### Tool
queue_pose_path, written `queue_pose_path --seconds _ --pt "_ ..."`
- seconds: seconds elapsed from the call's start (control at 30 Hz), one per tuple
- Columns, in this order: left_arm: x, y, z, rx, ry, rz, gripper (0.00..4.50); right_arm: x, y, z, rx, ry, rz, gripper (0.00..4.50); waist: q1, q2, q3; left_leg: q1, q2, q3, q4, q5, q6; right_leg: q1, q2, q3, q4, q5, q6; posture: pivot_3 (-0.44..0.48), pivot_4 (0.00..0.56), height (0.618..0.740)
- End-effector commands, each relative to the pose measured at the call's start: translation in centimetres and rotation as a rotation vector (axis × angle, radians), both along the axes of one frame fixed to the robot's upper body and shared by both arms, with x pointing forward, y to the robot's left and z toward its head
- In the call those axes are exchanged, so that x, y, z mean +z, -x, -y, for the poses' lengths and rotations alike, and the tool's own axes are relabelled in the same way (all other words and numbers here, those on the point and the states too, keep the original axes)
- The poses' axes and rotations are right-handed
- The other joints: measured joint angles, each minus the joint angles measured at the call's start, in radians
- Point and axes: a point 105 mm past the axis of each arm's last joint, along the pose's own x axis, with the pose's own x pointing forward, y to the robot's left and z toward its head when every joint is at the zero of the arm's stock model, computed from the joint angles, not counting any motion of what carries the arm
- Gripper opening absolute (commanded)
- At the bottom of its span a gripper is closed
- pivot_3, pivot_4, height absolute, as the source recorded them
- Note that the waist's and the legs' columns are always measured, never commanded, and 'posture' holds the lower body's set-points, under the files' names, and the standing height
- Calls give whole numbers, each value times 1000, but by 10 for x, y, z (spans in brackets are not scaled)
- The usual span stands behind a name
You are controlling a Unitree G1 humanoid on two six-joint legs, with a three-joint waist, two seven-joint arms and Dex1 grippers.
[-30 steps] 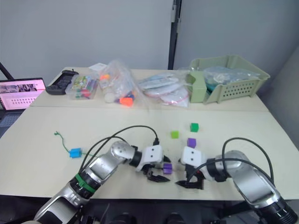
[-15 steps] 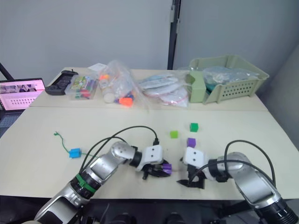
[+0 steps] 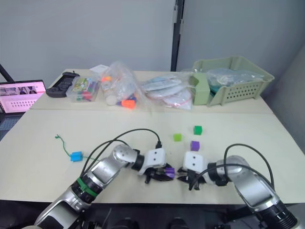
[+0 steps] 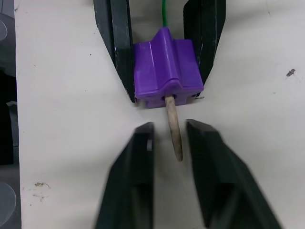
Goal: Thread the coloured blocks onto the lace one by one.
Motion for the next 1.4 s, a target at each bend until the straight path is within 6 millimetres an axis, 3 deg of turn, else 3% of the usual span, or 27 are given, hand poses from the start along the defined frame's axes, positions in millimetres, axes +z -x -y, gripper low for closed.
queue_pose_path --seconds 0.03,0.13,0.3,0.4,0.53,0.7,0.83,1.4 --pt "12 -2 -9 -2 29 20 1381 -1 -5 8 -27 29 24 0 -1 0 0 0 0 0 0 0 0 0 0 0 0 0 0 0 150 740" --pt "13 -5 -22 14 36 10 1381 0 -6 8 -27 22 32 0 -1 0 0 0 0 0 0 0 0 0 0 0 0 0 0 0 150 740" --pt "18 -9 -91 43 -61 4 1381 13 -5 1 10 -6 46 0 -7 0 0 1 1 -2 -1 0 0 -1 0 0 1 0 0 0 150 740" --pt "21 -7 -113 50 -93 -11 1381 15 -3 0 20 2 48 0 -5 0 0 1 1 -2 -1 0 0 -1 0 0 1 0 0 0 150 740" --pt "18 -7 -203 109 -313 -32 1381 26 -3 -2 35 22 59 0 -4 0 0 0 1 -1 -1 0 0 -1 0 0 0 0 0 0 150 740" --pt "15 -9 -246 146 -409 -32 1381 27 -2 -7 51 24 59 0 -4 1 0 2 3 2 -3 0 0 -2 1 -1 0 -1 -2 0 150 740" --pt "17 -13 -262 174 -424 -12 1381 26 -3 -6 49 23 60 0 -2 1 0 1 4 4 -2 0 0 -1 1 -1 0 -1 -2 0 150 740" --pt "14 -18 -285 176 -500 47 1381 24 -3 -7 52 8 56 0 -6 1 0 4 5 4 -2 0 0 -2 2 -1 4 -1 -3 0 150 740"
